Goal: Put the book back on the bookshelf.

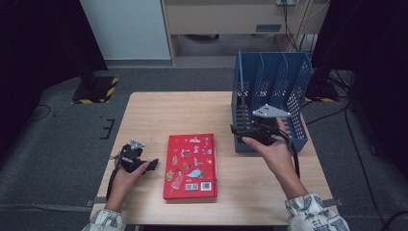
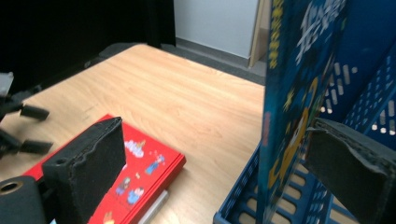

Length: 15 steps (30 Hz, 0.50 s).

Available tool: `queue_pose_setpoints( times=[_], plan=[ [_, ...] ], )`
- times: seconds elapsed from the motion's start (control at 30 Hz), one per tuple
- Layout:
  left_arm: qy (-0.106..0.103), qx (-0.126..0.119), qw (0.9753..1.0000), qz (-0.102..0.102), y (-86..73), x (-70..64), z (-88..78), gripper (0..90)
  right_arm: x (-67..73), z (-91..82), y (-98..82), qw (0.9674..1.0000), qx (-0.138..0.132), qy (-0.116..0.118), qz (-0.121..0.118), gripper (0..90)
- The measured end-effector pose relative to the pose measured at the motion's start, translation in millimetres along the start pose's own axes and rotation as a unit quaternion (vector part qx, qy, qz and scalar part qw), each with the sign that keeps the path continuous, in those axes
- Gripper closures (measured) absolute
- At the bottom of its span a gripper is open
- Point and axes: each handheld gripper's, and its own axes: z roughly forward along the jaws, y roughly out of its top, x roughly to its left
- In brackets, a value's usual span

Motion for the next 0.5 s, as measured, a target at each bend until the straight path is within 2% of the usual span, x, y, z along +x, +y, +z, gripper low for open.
queue_pose_setpoints(
  times=[0.17, 0.2, 0.33, 0.5],
  plan=[
    [0.001, -0.003, 1.0000, -0.001, -0.7, -0.3, 0.3, 0.6, 3.7, 0.1, -8.2, 1.0000, 0.001, 0.009, -0.003, 5.1],
    [0.002, -0.005, 1.0000, -0.001, -1.1, -0.6, 0.3, 0.5, 6.8, 0.5, -13.9, 0.9998, 0.002, 0.017, -0.002, 5.3],
    [0.003, -0.009, 0.9999, -0.003, -2.3, -1.2, 0.2, 0.4, 12.9, 0.1, -23.5, 0.9996, 0.006, 0.025, -0.011, 6.0],
    [0.004, -0.014, 0.9999, -0.004, -3.4, -1.8, 0.7, 0.0, 27.7, -3.7, -38.5, 0.9989, 0.007, 0.044, -0.016, 8.7]
  ],
)
